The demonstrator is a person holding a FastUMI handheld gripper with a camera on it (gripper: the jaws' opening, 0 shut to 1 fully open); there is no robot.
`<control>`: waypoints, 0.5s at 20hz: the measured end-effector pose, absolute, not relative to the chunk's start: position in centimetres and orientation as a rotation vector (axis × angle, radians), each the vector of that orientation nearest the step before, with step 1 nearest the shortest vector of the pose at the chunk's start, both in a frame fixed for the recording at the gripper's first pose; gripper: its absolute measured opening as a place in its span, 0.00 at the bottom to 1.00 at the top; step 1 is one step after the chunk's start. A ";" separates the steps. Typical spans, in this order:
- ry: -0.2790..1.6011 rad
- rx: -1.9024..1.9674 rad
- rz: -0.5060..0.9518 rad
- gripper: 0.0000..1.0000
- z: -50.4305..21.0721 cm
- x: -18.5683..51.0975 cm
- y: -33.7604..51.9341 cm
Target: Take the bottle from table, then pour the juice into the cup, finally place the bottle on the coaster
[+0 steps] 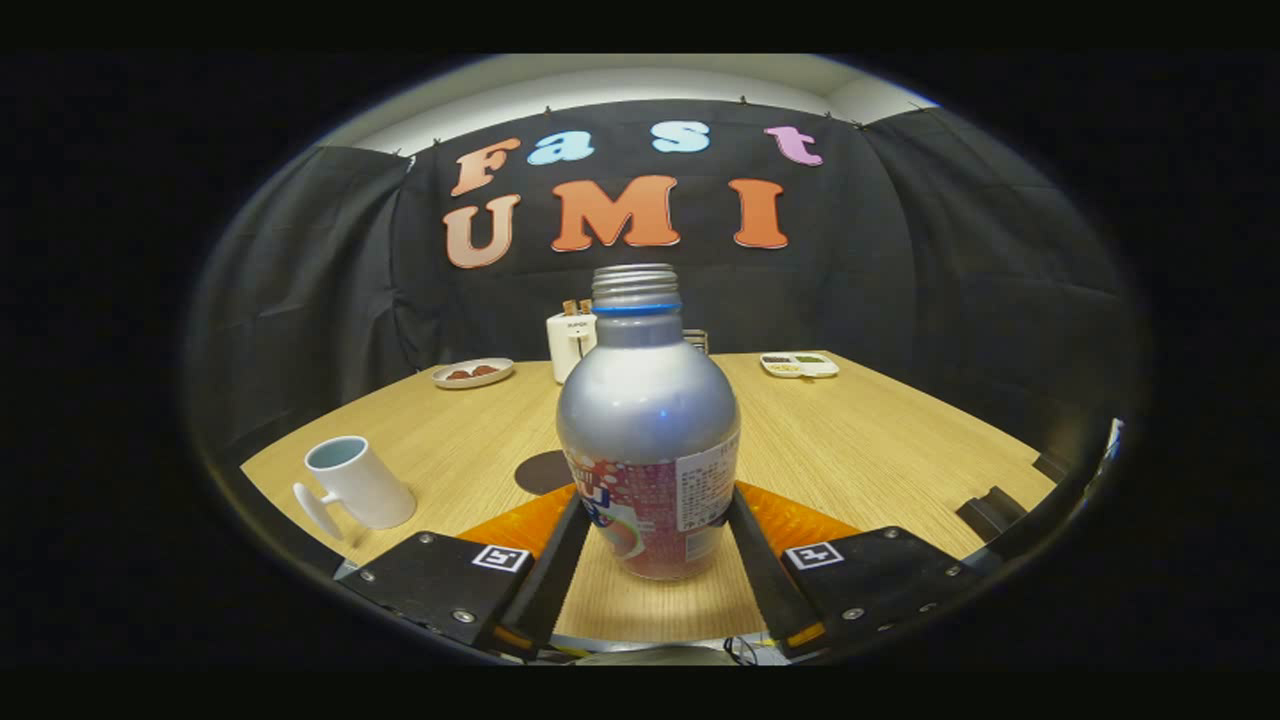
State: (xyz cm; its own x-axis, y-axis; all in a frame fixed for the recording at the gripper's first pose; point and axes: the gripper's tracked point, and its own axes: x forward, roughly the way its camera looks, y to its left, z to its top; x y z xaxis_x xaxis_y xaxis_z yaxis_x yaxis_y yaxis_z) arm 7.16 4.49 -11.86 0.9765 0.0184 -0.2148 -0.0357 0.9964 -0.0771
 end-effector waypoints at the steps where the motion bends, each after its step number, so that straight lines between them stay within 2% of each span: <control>1: 0.212 -0.089 0.028 0.78 -11.6 7.1 4.8; 10: 0.196 -0.155 0.041 0.78 -10.1 7.0 7.6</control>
State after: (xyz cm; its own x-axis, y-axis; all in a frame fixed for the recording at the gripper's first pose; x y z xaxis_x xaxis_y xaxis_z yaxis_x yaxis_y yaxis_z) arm 7.02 7.62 -10.10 0.9800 0.0251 -0.1973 -0.0554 0.9872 -0.1496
